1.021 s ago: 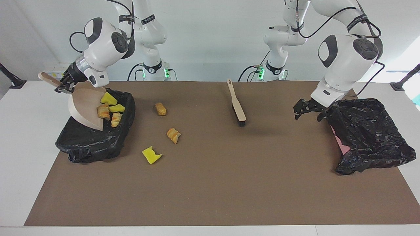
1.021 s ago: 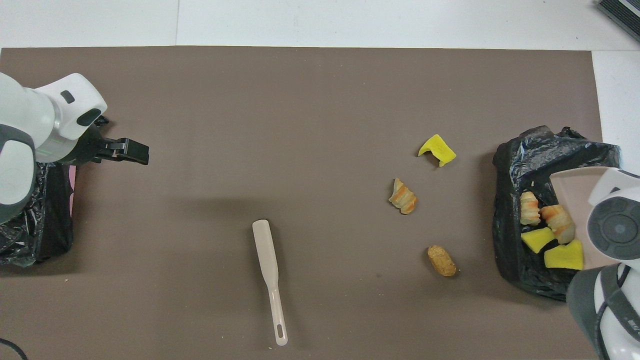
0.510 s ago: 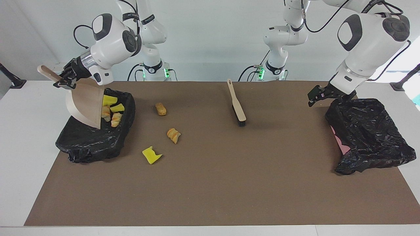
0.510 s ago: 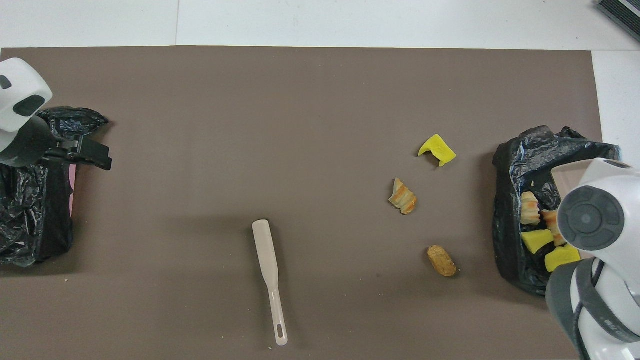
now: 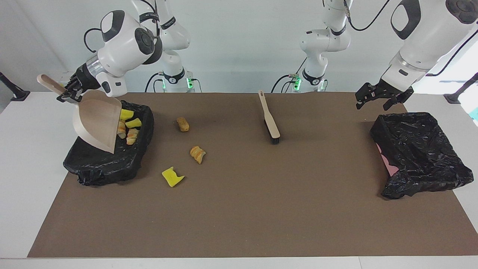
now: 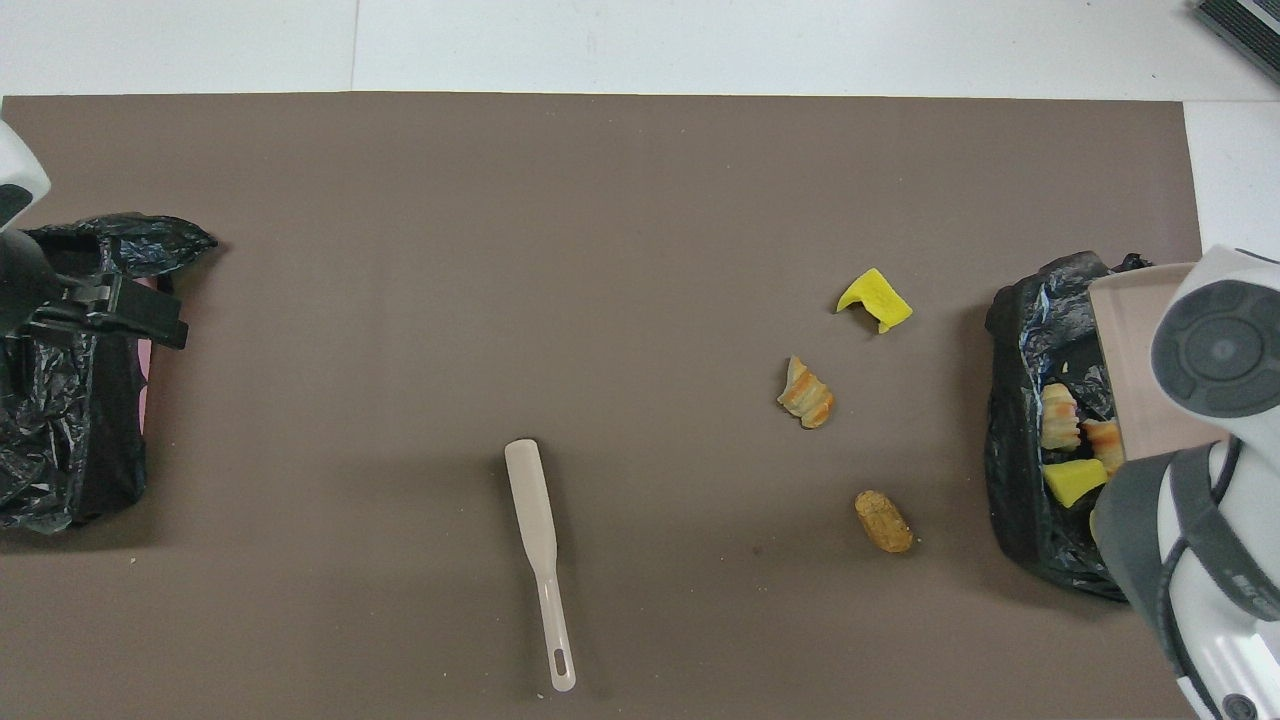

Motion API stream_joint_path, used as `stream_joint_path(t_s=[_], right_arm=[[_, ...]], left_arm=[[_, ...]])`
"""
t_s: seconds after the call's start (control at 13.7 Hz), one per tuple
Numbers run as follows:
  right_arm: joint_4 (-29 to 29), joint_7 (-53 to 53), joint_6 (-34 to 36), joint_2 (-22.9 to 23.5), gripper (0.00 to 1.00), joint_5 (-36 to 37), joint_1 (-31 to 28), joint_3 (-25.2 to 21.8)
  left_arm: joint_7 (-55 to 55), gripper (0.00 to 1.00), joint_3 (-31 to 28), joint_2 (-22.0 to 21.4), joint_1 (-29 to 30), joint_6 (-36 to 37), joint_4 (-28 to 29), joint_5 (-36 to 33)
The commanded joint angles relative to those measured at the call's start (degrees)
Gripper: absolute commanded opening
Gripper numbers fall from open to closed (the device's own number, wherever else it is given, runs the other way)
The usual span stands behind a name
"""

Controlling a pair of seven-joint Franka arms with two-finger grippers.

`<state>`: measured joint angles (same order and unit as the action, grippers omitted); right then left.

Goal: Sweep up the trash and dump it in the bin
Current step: 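Bring the empty dustpan back to the table center with the right gripper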

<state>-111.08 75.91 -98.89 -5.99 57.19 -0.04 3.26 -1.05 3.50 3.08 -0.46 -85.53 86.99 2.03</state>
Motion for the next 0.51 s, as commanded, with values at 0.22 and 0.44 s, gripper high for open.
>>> stream_joint_path(t_s=[0.22,0.44], right_arm=[[8.24,-17.79,4.05,5.19,0.0,-14.53,4.34,0.52],[14.12,-24.82,3.88,8.88,0.0,-27.42,3.82,0.52]], left_arm=[[0.09,1.0,0.11,-2.11,0.11,0.63,2.91,-1.15],[-0.18,1.0,0.02,-3.61,0.11,-0.25,5.38,-1.15]])
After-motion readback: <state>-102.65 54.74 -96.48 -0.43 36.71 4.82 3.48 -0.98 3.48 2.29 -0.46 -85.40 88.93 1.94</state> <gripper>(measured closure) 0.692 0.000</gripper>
